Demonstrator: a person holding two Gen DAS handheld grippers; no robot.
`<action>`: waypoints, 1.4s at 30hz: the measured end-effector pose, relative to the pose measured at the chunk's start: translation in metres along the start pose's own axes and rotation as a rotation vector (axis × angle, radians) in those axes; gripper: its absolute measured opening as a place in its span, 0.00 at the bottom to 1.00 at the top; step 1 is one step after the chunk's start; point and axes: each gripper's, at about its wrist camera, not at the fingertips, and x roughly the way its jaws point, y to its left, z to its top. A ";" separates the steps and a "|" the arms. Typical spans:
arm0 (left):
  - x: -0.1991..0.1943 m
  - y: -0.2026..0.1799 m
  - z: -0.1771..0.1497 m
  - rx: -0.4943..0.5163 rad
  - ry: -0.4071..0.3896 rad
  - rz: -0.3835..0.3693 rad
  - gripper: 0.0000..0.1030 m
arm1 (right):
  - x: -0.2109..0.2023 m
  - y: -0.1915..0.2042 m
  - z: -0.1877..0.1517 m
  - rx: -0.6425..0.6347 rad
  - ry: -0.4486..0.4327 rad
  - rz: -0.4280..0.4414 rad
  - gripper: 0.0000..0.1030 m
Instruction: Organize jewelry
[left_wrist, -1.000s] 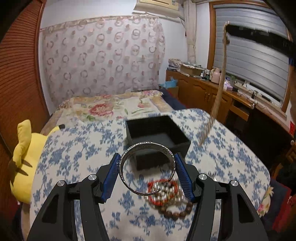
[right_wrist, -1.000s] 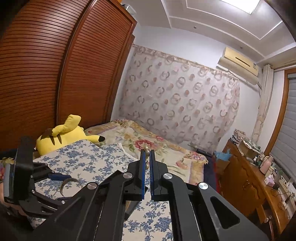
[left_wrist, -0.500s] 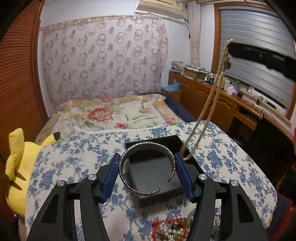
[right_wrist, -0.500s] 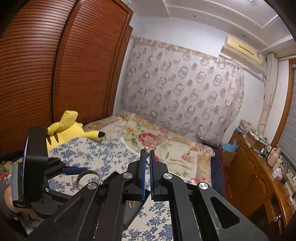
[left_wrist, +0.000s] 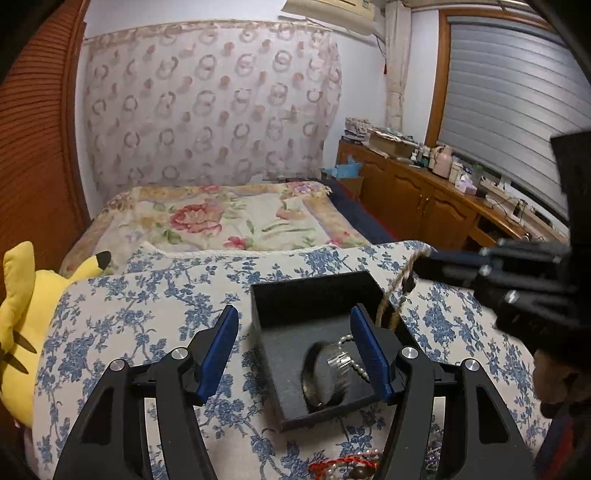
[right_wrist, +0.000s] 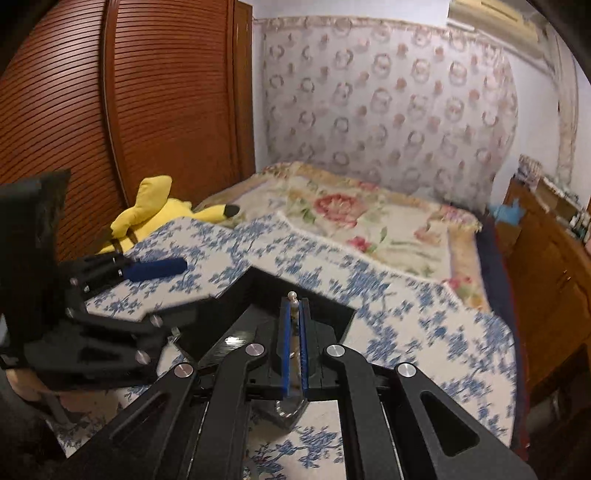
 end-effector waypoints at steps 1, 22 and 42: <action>-0.002 0.001 0.000 0.000 -0.001 -0.001 0.59 | 0.004 0.002 -0.002 0.005 0.008 0.004 0.05; -0.068 -0.008 -0.070 0.063 -0.017 -0.007 0.84 | -0.046 0.020 -0.094 0.003 0.055 0.043 0.45; -0.095 -0.017 -0.112 0.046 -0.001 -0.004 0.85 | -0.029 0.014 -0.160 0.219 0.185 0.067 0.50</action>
